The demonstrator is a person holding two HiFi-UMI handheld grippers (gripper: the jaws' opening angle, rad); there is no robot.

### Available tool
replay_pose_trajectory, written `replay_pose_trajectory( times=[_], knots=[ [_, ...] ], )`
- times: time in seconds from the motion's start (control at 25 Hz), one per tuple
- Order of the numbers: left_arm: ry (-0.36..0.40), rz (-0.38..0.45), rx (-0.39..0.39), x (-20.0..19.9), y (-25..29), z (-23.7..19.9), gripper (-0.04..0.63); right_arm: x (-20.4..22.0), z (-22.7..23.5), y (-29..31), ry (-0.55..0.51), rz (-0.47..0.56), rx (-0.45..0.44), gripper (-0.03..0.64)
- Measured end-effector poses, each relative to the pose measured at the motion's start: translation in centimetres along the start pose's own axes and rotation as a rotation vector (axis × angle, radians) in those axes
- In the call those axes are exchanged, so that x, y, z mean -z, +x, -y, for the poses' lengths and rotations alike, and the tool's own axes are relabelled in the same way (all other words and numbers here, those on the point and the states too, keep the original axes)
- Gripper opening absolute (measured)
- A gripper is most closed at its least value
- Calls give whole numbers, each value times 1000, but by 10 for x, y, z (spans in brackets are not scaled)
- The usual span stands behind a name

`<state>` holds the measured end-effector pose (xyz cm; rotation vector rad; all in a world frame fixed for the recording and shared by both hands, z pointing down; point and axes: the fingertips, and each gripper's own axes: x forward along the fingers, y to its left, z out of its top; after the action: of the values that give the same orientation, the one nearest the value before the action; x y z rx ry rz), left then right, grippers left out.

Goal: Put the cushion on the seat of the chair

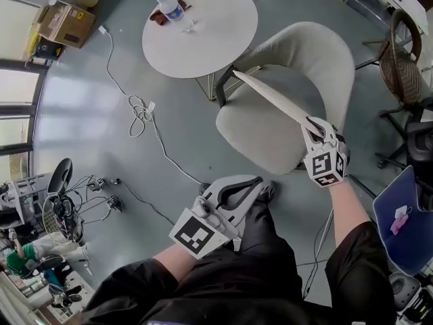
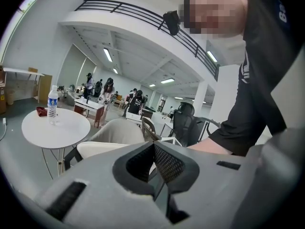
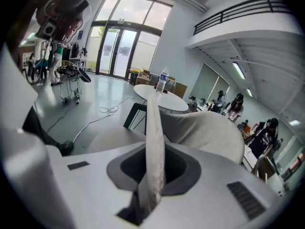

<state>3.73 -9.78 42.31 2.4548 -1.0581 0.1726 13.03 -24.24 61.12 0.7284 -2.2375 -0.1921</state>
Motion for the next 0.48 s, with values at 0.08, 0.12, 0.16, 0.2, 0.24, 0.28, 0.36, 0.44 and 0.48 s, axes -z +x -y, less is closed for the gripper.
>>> replay_pose_trajectory(
  times=[0.08, 0.12, 0.16, 0.2, 0.24, 0.28, 0.36, 0.44, 0.48],
  knots=[
    [-8, -19, 4, 7, -1, -1, 15, 1, 6, 7, -49, -2, 17, 63],
    [-12, -28, 6, 11, 0, -2, 15, 2, 9, 10, -65, -3, 26, 63],
    [-15, -37, 10, 14, 0, -3, 15, 5, 13, 13, -75, -4, 36, 63],
    [-19, -45, 13, 18, 1, -4, 15, 8, 16, 15, -82, -4, 44, 63],
    [-23, -53, 16, 21, 3, -5, 15, 12, 19, 17, -90, -6, 48, 63],
    [-25, -59, 20, 23, 4, -7, 15, 16, 20, 19, -103, -10, 49, 63],
    [-24, -64, 28, 26, 6, -11, 15, 23, 16, 21, -141, -20, 43, 63],
    [-23, -69, 33, 29, 8, -12, 15, 27, 9, 24, -182, -24, 38, 63],
    [-21, -72, 35, 31, 8, -13, 15, 28, 7, 26, -199, -24, 40, 63]
  ],
)
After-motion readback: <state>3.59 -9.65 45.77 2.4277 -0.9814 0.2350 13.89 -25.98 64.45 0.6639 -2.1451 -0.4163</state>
